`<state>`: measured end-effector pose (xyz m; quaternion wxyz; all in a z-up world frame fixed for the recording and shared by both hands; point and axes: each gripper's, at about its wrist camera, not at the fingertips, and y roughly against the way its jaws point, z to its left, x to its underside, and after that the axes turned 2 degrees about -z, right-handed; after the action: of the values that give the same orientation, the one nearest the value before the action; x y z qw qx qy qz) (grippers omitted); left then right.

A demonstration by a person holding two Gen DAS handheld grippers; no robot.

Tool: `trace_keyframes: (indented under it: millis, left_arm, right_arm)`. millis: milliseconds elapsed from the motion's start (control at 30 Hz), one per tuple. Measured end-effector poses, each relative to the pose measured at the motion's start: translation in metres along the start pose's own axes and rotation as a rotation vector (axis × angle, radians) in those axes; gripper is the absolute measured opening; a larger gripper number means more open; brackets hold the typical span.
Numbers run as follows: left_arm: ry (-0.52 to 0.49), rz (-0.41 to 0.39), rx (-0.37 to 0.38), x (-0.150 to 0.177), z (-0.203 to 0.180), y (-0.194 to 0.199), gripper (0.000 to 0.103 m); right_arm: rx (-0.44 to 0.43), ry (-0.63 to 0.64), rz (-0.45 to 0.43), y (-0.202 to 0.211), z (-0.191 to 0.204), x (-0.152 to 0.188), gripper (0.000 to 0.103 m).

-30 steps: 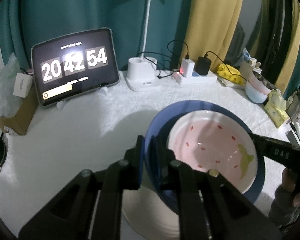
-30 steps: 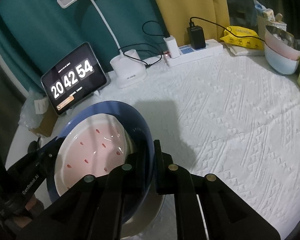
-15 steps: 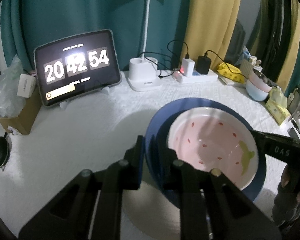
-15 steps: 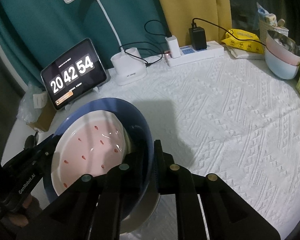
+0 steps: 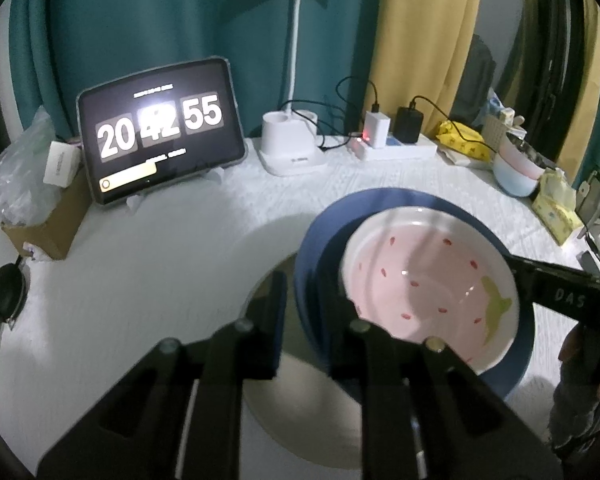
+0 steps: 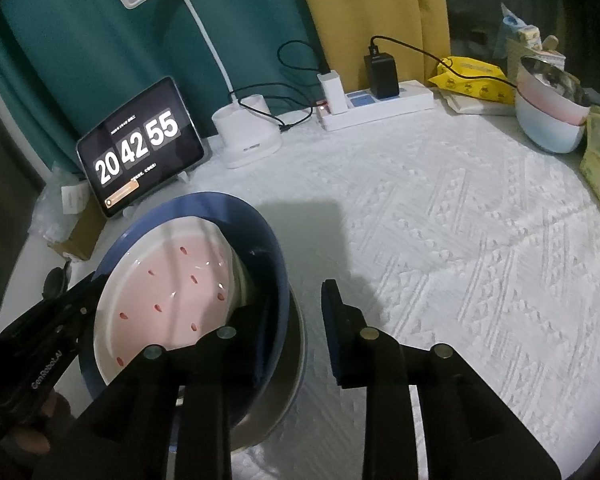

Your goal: Organize plates and bowls

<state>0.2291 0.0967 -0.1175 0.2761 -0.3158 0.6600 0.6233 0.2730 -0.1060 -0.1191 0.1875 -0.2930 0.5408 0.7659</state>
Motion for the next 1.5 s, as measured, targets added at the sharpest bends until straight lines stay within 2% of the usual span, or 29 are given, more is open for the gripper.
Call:
trace_keyframes:
  millis: [167, 300, 367, 467, 533, 733, 800, 1000, 1100, 1500]
  left_arm:
    - [0.014, 0.005, -0.014, 0.001, -0.003, 0.004, 0.017]
    - [0.02, 0.0, -0.005, 0.002, -0.005, 0.009, 0.021]
    - [0.016, -0.007, -0.018, 0.004, -0.007, 0.013, 0.023]
    - [0.033, -0.018, -0.037, 0.006, -0.007, 0.019, 0.032]
    - [0.045, -0.029, -0.058, 0.007, -0.005, 0.024, 0.043]
    - [0.044, -0.045, -0.054, 0.015, -0.009, 0.038, 0.049]
    - [0.043, -0.053, -0.053, 0.017, -0.012, 0.043, 0.055]
    - [0.021, -0.085, -0.06, 0.023, -0.023, 0.059, 0.082]
    - [0.007, -0.098, -0.064, 0.027, -0.029, 0.066, 0.089]
    - [0.004, -0.147, -0.064, 0.037, -0.043, 0.092, 0.096]
  right_arm:
    - [0.003, 0.009, -0.031, 0.009, -0.002, 0.002, 0.031]
    - [0.0, 0.016, -0.052, 0.017, -0.003, 0.004, 0.04]
    - [0.002, 0.018, -0.06, 0.021, -0.004, 0.005, 0.041]
    - [0.006, 0.021, -0.07, 0.026, -0.004, 0.007, 0.042]
    - [0.01, 0.022, -0.076, 0.03, -0.005, 0.008, 0.043]
    - [0.013, 0.029, -0.094, 0.042, -0.006, 0.014, 0.043]
    - [0.014, 0.032, -0.102, 0.047, -0.006, 0.016, 0.043]
    - [0.021, 0.041, -0.115, 0.058, -0.006, 0.023, 0.043]
    - [0.021, 0.042, -0.12, 0.063, -0.007, 0.026, 0.043]
    - [0.041, 0.078, -0.149, 0.085, -0.008, 0.042, 0.044]
